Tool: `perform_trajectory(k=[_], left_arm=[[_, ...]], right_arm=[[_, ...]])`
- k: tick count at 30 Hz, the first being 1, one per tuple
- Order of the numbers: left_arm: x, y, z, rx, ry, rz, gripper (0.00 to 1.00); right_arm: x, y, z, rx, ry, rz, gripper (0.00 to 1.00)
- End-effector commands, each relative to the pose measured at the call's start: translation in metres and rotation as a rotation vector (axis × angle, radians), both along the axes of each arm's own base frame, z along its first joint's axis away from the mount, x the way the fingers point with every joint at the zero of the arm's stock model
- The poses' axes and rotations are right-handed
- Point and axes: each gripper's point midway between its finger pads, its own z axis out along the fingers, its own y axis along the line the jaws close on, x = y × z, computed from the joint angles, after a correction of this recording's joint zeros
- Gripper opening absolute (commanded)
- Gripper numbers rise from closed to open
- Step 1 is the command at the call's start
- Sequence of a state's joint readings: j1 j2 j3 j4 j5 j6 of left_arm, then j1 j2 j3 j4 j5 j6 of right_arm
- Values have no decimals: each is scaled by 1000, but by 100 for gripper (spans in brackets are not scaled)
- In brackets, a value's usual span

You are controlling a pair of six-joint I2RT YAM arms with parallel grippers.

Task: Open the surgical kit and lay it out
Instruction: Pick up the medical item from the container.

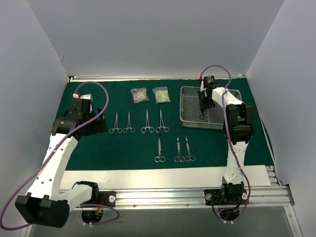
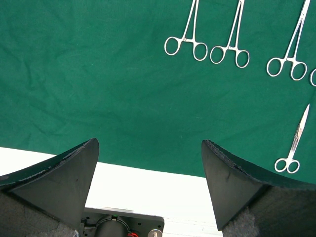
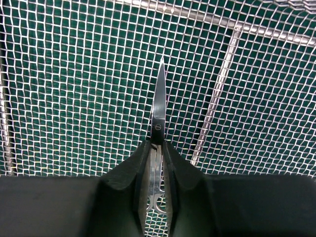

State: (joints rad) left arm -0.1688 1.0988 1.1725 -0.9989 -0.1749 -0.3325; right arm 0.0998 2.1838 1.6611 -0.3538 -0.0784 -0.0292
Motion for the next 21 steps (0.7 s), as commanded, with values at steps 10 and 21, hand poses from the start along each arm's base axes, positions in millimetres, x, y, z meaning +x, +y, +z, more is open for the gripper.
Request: perform_trajectory(k=[10, 21], left_arm=[[1, -2, 9, -9, -34, -7, 94], [-2, -1, 9, -9, -30, -6, 94]], right_arm=[[-47, 0, -18, -19, 215, 2, 20], [-52, -4, -41, -28, 269, -14, 0]])
